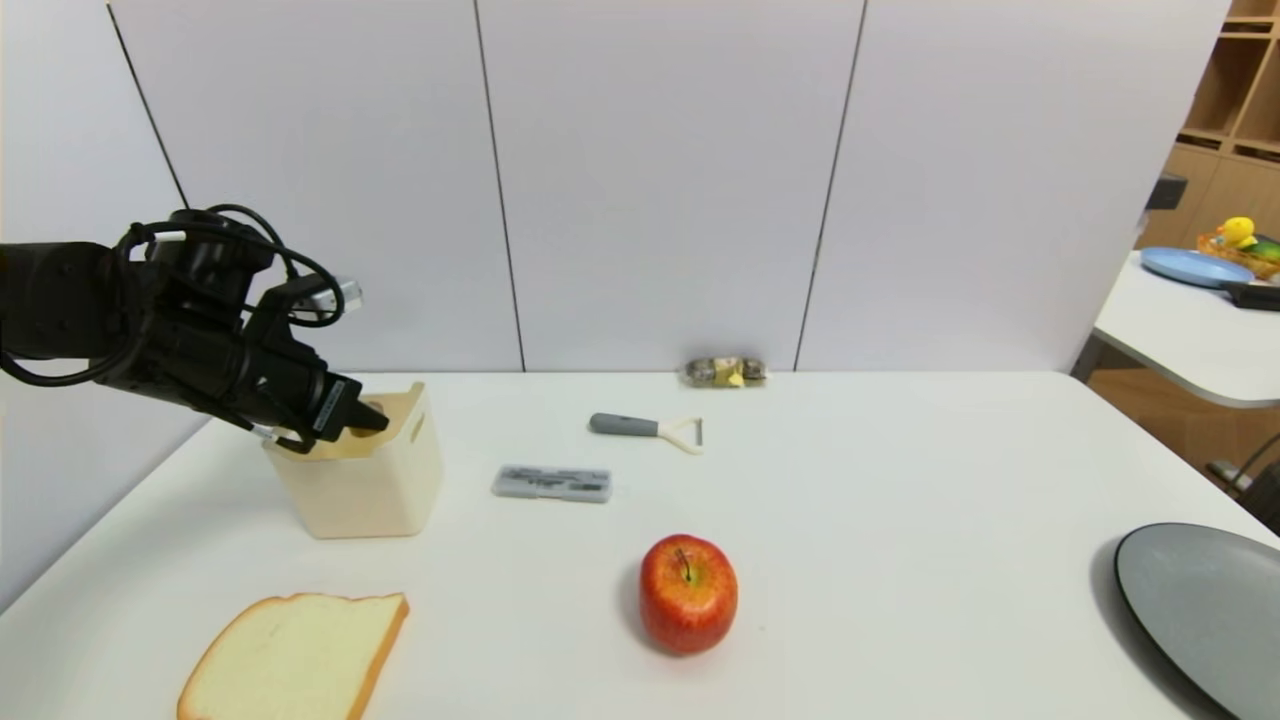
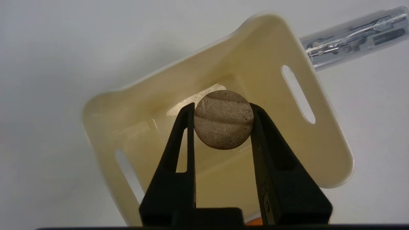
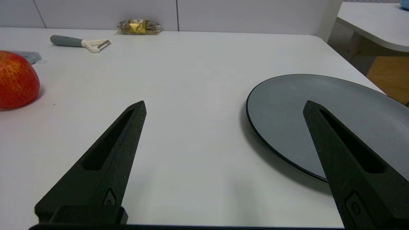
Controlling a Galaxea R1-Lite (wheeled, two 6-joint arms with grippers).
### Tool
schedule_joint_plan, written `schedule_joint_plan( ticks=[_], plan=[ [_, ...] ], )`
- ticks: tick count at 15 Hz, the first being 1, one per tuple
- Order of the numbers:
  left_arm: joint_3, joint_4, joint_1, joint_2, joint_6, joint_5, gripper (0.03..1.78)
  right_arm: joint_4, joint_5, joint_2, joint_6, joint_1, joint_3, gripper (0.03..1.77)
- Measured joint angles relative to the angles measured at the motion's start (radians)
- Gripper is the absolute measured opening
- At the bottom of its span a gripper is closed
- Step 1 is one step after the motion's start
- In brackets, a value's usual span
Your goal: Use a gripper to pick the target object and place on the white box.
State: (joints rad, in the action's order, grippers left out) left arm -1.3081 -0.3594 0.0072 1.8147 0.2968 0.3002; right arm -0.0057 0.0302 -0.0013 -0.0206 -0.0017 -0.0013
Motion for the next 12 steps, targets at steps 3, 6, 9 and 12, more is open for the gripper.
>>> schedule_joint_plan(
  ticks=[3,6,9,12],
  plan=[
    [0.001,-0.003,0.0,0.007,0.003,0.0,0.95,0.0,0.0,0.0,0.0,0.0,0.0,1.7],
    [0.004,-0.003,-0.001,0.006,0.003,0.0,1.19,0.0,0.0,0.0,0.0,0.0,0.0,1.7],
    [0.004,-0.005,-0.001,-0.011,0.003,0.0,1.36,0.0,0.0,0.0,0.0,0.0,0.0,1.7],
    [-0.004,-0.005,-0.001,-0.061,0.003,0.0,1.47,0.0,0.0,0.0,0.0,0.0,0.0,1.7]
  ],
)
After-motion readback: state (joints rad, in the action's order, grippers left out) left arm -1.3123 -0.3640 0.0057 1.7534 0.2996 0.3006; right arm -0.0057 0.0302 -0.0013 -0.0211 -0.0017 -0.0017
